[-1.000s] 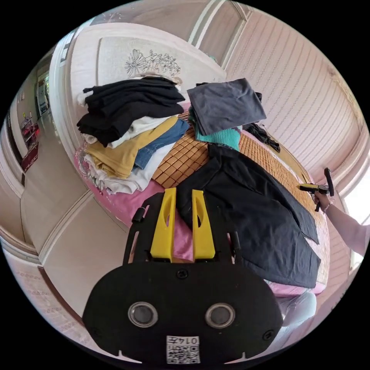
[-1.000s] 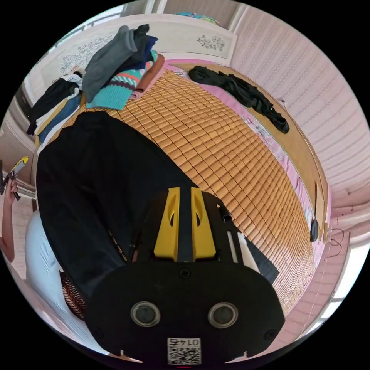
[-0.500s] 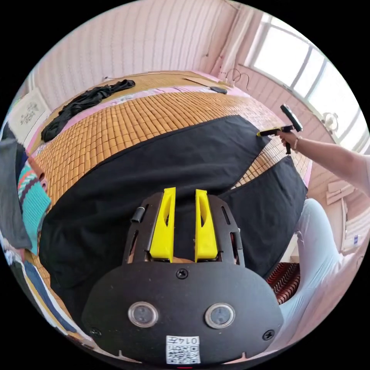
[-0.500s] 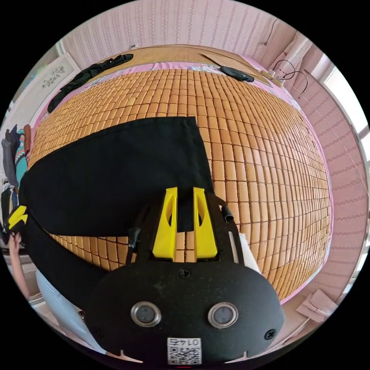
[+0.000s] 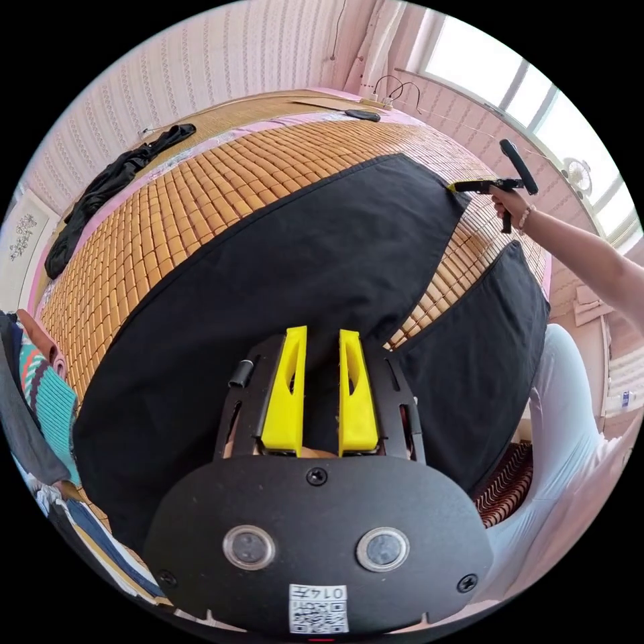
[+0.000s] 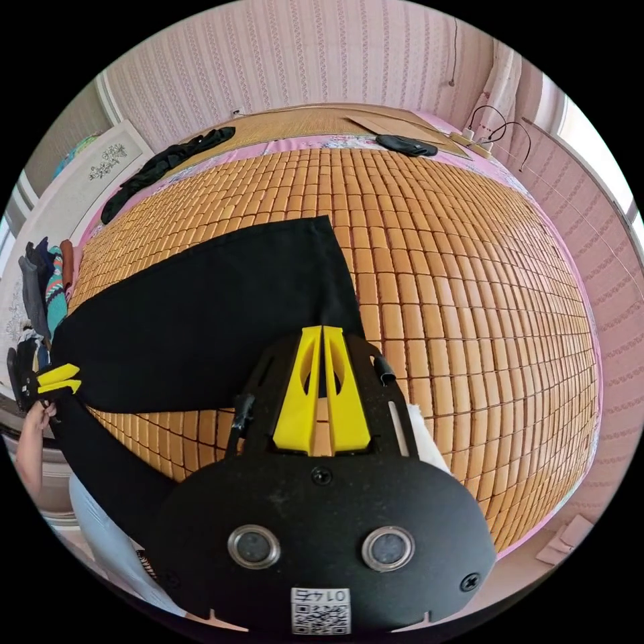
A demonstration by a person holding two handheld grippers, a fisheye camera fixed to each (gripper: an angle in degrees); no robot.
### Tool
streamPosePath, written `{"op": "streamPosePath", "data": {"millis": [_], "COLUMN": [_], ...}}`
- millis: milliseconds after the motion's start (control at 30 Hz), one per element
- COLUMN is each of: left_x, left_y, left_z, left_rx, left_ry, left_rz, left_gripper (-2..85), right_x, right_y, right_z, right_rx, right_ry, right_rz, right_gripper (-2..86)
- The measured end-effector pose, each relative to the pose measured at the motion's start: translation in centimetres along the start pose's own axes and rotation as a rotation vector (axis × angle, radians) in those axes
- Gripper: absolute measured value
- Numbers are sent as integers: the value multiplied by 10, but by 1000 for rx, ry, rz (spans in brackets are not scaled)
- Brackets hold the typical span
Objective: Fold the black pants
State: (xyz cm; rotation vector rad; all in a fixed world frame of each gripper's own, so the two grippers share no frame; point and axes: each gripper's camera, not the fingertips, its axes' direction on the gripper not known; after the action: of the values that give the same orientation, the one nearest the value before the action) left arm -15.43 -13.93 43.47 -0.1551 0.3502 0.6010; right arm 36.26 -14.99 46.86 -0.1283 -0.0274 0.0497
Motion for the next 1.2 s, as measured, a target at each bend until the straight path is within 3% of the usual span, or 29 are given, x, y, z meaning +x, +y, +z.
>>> {"op": "streamPosePath", "data": {"millis": [400, 567, 700, 800, 967, 1200], "left_x": [-64, -71, -79, -92, -101, -105], "left_y": [-52, -33, 41, 123, 260, 411], "left_z": [44, 18, -48, -87, -126, -161], "left_rx": [-60, 3, 163, 227, 188, 235], "left_ry": [-144, -75, 7, 48, -31, -45], "left_rz": [-94, -124, -175, -283, -519, -861], "left_gripper": [74, 70, 67, 63, 64, 65], "right_x": [77, 97, 127, 165, 207, 217], "right_y": [40, 58, 120, 192, 307, 333], "right_z": [-3, -25, -67, -94, -107, -101], "right_rx": [-89, -82, -46, -85, -178, -213], "right_ry": [-83, -15, -77, -76, -189, -213], "right_rz": [12, -23, -12, 129, 409, 442], "right_gripper": [-9, -7, 7, 34, 58, 81]}}
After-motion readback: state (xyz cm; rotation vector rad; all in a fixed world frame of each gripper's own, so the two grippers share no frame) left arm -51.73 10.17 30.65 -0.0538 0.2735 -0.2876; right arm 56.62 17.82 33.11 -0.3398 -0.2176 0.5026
